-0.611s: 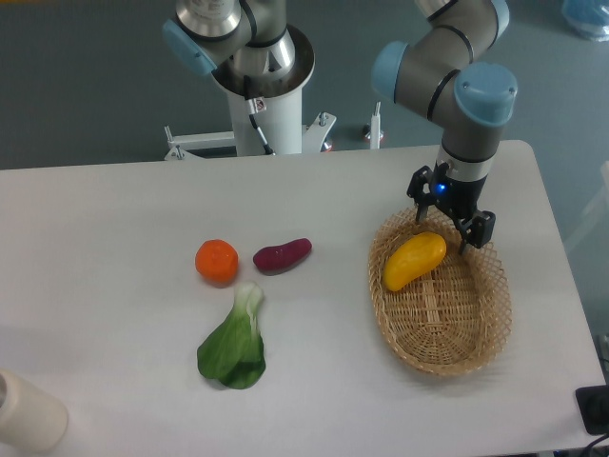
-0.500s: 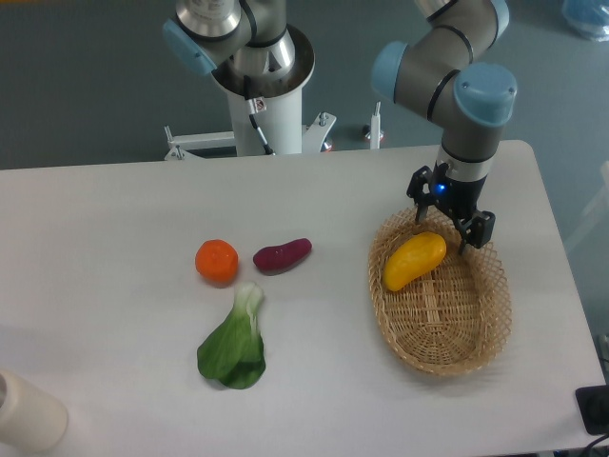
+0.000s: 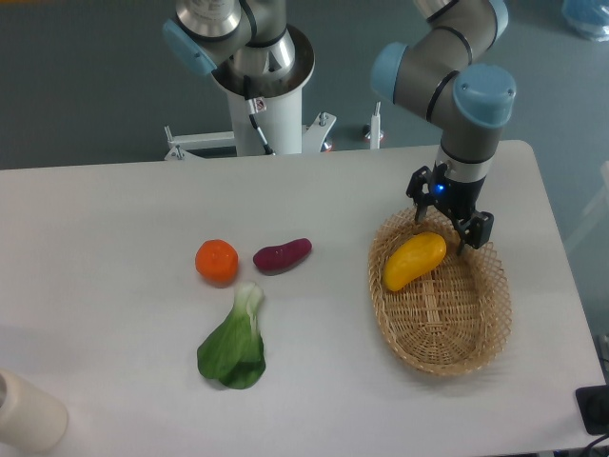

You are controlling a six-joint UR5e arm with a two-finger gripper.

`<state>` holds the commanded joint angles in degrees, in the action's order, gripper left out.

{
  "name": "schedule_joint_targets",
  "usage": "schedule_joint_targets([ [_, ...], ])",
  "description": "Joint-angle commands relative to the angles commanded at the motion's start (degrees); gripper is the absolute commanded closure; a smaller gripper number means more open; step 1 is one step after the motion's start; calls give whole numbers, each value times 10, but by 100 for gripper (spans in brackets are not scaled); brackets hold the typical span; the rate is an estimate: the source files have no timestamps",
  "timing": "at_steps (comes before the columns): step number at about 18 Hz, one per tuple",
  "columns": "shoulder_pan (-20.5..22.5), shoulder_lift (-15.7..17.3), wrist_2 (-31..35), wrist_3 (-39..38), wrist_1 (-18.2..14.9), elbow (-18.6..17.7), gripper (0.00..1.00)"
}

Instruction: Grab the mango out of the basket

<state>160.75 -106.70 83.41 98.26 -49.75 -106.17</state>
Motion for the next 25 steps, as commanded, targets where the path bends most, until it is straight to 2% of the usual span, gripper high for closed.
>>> schedule_joint_targets([
  [3,-1,-6,5,1,20,-10,0],
  [5,-3,-8,9,-25,25,-11,0],
  [7,-4,-9,4,-84,28,-14,0],
  [9,-6,-13,5,-100,28,-14,0],
  [15,-15,-17,9,-102,28,-36,0],
  [21,-20,-24,10,-102,32,-39,0],
  [25,-27,-35,11,-103,56,-41,0],
])
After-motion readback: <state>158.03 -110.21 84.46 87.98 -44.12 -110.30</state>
